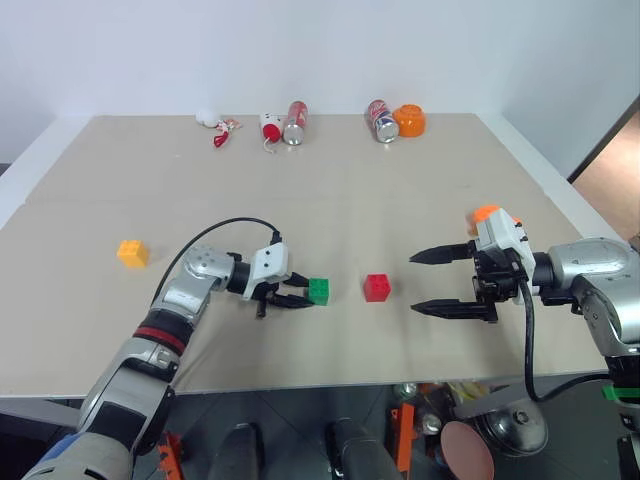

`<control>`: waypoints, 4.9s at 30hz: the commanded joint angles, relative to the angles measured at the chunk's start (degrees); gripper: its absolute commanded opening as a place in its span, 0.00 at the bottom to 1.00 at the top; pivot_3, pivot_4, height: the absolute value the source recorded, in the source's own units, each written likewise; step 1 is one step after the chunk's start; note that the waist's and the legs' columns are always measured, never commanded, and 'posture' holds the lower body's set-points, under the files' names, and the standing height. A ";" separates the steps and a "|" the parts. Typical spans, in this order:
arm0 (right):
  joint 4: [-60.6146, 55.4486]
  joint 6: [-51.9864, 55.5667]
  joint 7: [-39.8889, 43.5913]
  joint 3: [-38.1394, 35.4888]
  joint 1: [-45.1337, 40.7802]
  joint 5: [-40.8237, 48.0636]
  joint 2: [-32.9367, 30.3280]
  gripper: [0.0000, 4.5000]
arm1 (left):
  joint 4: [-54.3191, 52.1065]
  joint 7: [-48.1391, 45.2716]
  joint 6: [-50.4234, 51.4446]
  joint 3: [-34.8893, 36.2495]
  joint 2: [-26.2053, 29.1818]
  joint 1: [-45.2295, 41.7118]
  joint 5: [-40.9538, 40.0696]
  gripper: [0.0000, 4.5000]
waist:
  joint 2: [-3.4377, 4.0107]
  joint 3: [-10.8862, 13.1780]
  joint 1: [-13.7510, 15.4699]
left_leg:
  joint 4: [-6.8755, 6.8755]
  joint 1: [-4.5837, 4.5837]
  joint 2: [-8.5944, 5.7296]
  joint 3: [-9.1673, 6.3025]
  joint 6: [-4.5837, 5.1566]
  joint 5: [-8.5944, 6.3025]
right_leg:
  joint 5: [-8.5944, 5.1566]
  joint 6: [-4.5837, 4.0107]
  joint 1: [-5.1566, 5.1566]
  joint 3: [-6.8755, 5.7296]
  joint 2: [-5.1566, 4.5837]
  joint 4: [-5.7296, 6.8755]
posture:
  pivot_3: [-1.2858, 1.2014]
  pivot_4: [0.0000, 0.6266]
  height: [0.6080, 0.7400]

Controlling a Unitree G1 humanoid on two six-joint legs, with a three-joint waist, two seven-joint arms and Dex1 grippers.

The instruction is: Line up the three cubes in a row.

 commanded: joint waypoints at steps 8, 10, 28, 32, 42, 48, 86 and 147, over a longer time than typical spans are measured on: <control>1.01 -1.18 0.71 0.99 -3.18 -0.59 0.82 1.00 | -7.15 -2.53 9.44 0.70 2.35 1.96 -3.51 0.28 | 0.00 0.00 0.12 | -0.15 -0.13 -0.01 0.00 -0.02 -0.04 | -0.01 0.07 -0.08 0.03 0.04 0.00 | 0.52 0.24 1.00; 0.75 -1.11 0.66 0.91 -3.03 -0.52 0.85 1.00 | -6.18 -1.99 9.13 0.88 2.07 1.43 -3.24 0.28 | 0.00 0.00 0.15 | -0.21 -0.13 -0.01 -0.02 0.01 -0.07 | -0.02 0.10 -0.09 0.03 0.05 0.00 | 0.52 0.24 1.00; 0.17 -0.91 0.16 0.61 -2.17 -0.19 1.06 1.00 | -3.76 -0.29 2.97 1.15 0.41 1.49 -2.97 0.28 | 0.00 0.00 0.14 | -0.07 -0.11 -0.01 -0.04 0.03 -0.06 | -0.03 0.09 -0.09 0.06 0.07 0.00 | 0.52 0.24 1.00; 0.37 -1.05 0.25 0.77 -2.21 -0.35 1.29 1.00 | -3.94 0.49 2.37 1.08 -0.23 1.96 -3.12 0.28 | 0.00 0.00 0.15 | -0.09 -0.12 -0.01 -0.04 0.02 -0.06 | -0.02 0.09 -0.08 0.06 0.07 0.00 | 0.52 0.24 1.00; 3.08 -2.32 0.97 0.45 -1.71 -1.56 0.48 1.00 | -4.95 1.50 3.27 0.54 -0.89 3.24 -2.64 0.28 | 0.00 0.00 0.15 | -0.16 -0.13 -0.02 -0.07 0.02 -0.06 | -0.02 0.11 -0.10 0.06 0.10 0.00 | 0.52 0.24 1.00; 3.91 -2.38 1.06 0.22 -2.18 -1.70 0.57 1.00 | -4.93 1.95 3.33 0.18 -1.15 3.45 -2.48 0.28 | 0.00 0.00 0.14 | -0.10 -0.12 -0.02 -0.05 0.03 -0.06 | -0.02 0.11 -0.08 0.09 0.09 0.00 | 0.52 0.24 1.00; 0.42 1.87 -5.64 1.24 -13.39 2.58 11.68 1.00 | -32.75 29.03 38.08 37.64 13.79 21.14 -26.25 0.99 | 0.00 0.01 0.23 | -0.28 -0.10 0.28 0.06 -0.02 -0.07 | -0.08 -0.02 -0.15 -0.14 0.10 0.00 | 0.52 0.24 1.00; -3.58 0.05 -11.18 5.95 -12.72 1.32 18.79 1.00 | -28.96 65.89 33.25 37.98 2.80 25.80 -15.29 0.28 | -0.24 -0.06 0.19 | -0.32 -0.04 0.37 0.13 -0.12 -0.09 | 0.02 -0.19 -0.17 -0.16 0.15 -0.02 | 0.52 0.24 1.00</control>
